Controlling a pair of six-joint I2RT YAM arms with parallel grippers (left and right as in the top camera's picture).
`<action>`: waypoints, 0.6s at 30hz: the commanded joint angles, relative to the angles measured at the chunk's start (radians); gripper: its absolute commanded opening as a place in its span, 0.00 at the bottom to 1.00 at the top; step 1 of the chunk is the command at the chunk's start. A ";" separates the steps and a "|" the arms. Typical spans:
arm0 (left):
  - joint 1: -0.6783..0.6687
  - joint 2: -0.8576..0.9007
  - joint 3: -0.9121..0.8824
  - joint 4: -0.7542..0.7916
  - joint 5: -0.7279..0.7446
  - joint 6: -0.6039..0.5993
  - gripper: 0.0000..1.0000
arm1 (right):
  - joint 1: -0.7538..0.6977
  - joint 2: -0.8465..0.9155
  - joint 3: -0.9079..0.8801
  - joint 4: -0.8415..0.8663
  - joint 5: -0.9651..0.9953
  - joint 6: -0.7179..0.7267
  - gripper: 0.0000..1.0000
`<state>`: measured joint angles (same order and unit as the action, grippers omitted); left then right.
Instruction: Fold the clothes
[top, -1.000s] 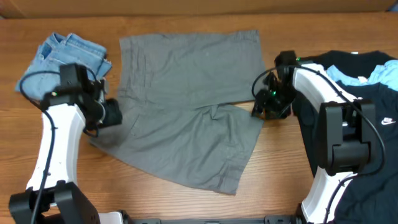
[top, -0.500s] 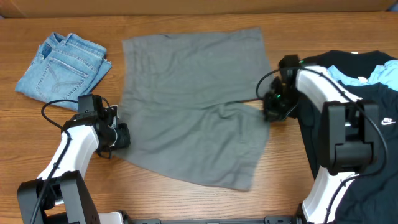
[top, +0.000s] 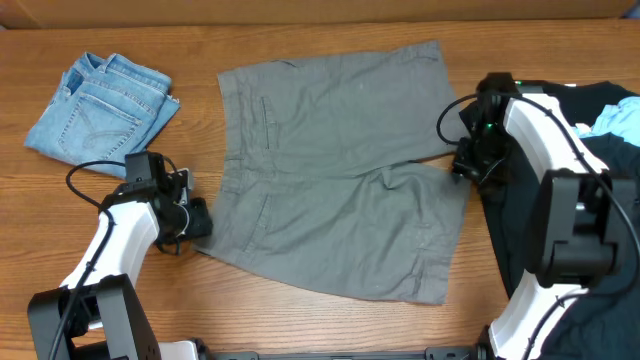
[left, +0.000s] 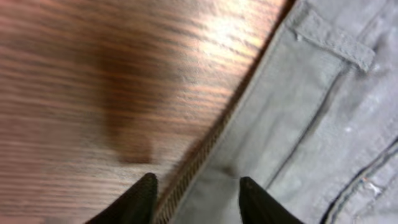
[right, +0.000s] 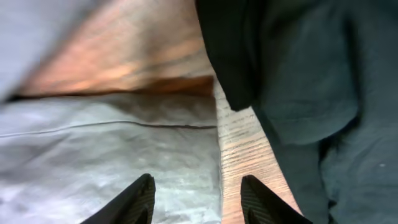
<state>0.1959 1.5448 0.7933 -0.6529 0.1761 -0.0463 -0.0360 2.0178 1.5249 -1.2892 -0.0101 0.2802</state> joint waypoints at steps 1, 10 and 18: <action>-0.006 -0.002 -0.009 -0.034 0.066 0.024 0.52 | -0.014 -0.165 0.021 0.031 -0.040 -0.004 0.49; -0.006 -0.002 -0.066 -0.059 0.061 -0.007 0.61 | -0.014 -0.381 0.021 0.036 -0.233 -0.021 0.61; -0.006 -0.002 -0.172 0.052 0.063 -0.125 0.15 | -0.014 -0.385 -0.033 -0.043 -0.291 -0.015 0.61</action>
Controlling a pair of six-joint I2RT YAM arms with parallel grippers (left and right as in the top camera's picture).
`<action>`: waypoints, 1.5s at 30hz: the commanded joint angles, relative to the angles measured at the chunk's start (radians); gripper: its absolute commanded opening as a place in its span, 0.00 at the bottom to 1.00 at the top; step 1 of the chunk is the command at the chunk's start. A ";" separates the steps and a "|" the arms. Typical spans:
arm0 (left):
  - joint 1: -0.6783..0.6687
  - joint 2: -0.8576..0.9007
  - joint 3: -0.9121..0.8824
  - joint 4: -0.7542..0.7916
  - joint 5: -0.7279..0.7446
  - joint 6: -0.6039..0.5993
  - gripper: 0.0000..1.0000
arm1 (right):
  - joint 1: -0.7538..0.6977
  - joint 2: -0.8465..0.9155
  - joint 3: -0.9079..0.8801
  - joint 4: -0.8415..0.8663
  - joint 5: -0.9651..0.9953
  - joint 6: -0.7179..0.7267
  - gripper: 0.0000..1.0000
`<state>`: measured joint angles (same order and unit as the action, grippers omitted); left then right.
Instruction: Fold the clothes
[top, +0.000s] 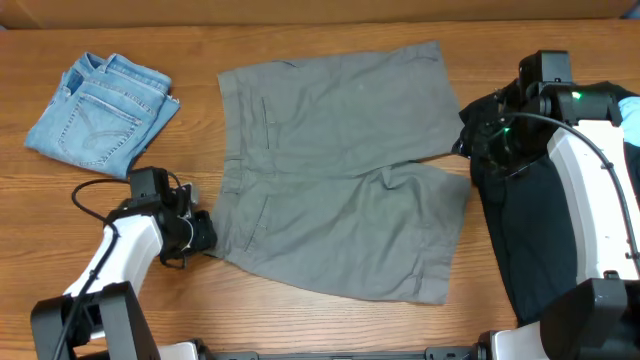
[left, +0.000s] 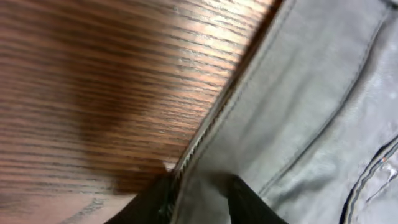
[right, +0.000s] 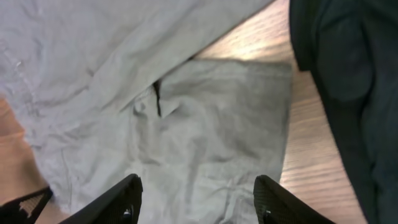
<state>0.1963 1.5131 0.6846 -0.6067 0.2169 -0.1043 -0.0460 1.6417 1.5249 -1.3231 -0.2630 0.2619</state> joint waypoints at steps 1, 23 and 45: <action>-0.007 0.030 -0.062 0.006 0.027 -0.074 0.13 | -0.004 -0.009 -0.043 -0.011 -0.038 0.005 0.62; -0.007 0.029 0.092 -0.098 0.079 -0.072 0.04 | -0.004 -0.009 -0.743 0.144 -0.114 0.135 0.57; -0.007 0.029 0.092 -0.104 0.064 -0.053 0.04 | -0.004 -0.036 -0.796 0.296 -0.093 0.263 0.46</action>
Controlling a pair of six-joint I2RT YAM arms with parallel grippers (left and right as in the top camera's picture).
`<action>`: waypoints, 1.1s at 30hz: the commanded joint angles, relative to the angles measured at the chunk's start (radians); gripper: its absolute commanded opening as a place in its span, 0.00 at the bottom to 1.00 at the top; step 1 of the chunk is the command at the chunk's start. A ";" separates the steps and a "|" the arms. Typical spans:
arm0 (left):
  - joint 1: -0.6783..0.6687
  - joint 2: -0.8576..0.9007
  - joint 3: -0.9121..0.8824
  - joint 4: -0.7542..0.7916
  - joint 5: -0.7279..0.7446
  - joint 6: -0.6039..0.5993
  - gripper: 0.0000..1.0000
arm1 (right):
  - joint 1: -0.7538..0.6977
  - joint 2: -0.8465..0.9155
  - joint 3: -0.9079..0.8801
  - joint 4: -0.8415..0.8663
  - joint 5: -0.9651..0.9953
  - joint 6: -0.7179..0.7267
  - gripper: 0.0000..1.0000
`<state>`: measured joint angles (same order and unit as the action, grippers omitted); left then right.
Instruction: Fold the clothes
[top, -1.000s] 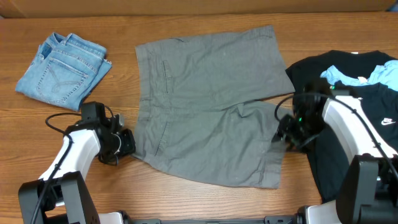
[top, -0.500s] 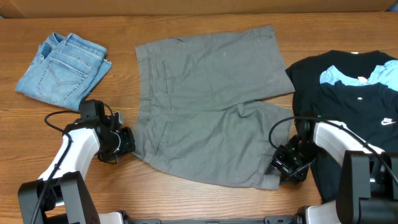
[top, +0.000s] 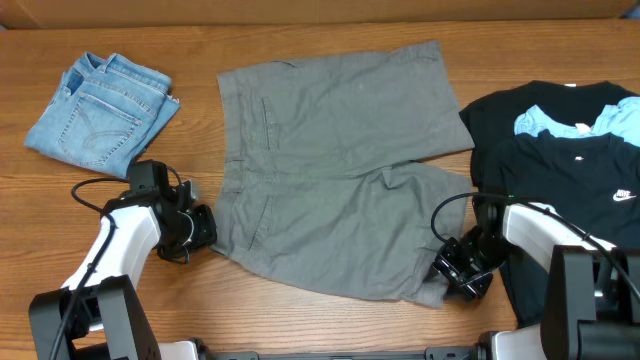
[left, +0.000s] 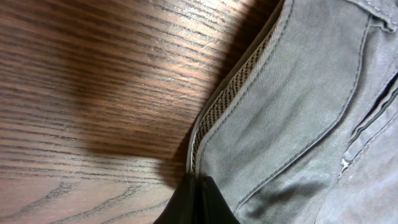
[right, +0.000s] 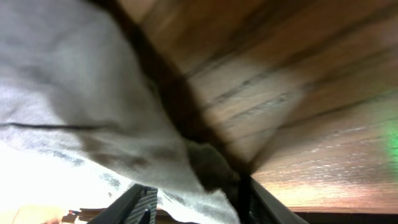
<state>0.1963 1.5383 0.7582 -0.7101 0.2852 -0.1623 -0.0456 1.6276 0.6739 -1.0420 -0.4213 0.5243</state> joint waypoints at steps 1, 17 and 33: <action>-0.007 0.004 0.018 0.000 -0.004 0.005 0.04 | -0.005 -0.039 0.076 0.003 0.066 0.001 0.47; -0.007 0.004 0.018 0.002 -0.004 0.005 0.11 | -0.002 -0.349 0.156 -0.223 0.132 0.111 0.49; -0.007 0.004 0.018 0.006 -0.004 0.005 0.15 | 0.045 -0.347 -0.153 0.033 0.064 0.188 0.34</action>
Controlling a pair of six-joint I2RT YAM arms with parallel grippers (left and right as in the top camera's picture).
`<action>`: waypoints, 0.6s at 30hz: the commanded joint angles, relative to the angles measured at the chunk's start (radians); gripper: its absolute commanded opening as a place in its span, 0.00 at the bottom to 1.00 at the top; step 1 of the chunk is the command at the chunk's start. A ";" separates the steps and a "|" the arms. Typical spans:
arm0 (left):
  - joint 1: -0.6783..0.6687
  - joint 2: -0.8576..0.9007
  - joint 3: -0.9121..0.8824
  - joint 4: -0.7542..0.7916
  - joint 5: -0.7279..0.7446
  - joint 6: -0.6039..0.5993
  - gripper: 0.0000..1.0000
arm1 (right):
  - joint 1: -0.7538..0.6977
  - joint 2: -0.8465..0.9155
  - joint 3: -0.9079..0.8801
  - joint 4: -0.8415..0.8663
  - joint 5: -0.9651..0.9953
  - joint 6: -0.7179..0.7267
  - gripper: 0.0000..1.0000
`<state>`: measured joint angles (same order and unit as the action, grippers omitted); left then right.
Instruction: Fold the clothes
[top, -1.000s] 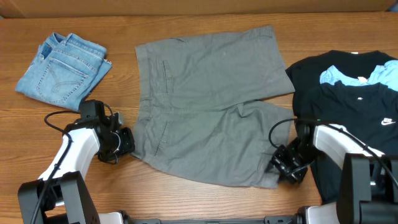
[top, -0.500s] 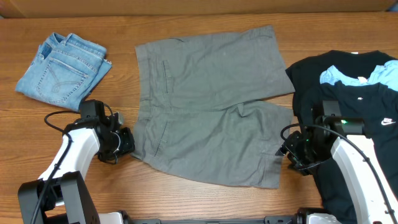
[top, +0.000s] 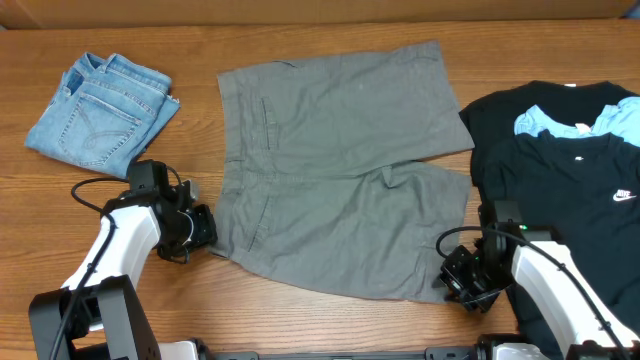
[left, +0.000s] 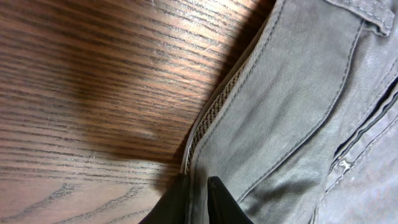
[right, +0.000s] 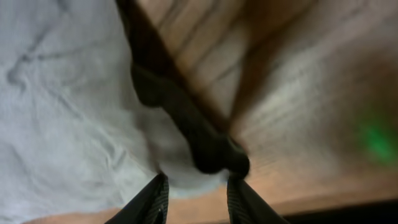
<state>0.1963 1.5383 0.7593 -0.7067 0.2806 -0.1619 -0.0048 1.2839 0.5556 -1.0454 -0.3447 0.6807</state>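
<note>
Grey shorts (top: 340, 150) lie spread flat in the middle of the table, waistband to the left. My left gripper (top: 203, 232) is at the waistband's near corner. In the left wrist view it (left: 198, 198) is shut on the waistband edge (left: 214, 118). My right gripper (top: 460, 280) is at the near right hem corner. In the blurred right wrist view its fingers (right: 155, 196) stand apart on either side of the bunched hem corner (right: 199, 149), open.
Folded blue jeans (top: 100, 100) lie at the far left. A pile of black T-shirts (top: 560, 150) with a light-blue one (top: 560, 122) covers the right side. Wooden table (top: 330, 320) shows along the near edge.
The right gripper's fingers now stand closer together around the hem corner, and the arm has shifted slightly. The left gripper stays shut on the waistband, its fingers showing a slight gap.
First my left gripper was open at the waistband corner and my right was open by the far leg's hem near the T-shirts. Then the left narrowed on the waistband while the right was higher up. Later the left was shut and the right was down at the near hem corner.
</note>
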 joint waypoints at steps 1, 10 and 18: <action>-0.007 0.004 0.017 0.003 0.000 0.005 0.15 | 0.003 -0.001 -0.042 0.046 -0.013 0.032 0.34; -0.007 0.004 0.017 0.001 0.001 0.005 0.17 | 0.003 0.058 -0.048 0.022 -0.012 0.026 0.51; -0.007 0.004 0.017 -0.003 0.001 0.005 0.18 | 0.003 0.058 -0.048 0.042 -0.003 0.001 0.51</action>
<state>0.1963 1.5383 0.7593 -0.7097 0.2806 -0.1619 -0.0048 1.3399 0.5129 -1.0245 -0.3550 0.6880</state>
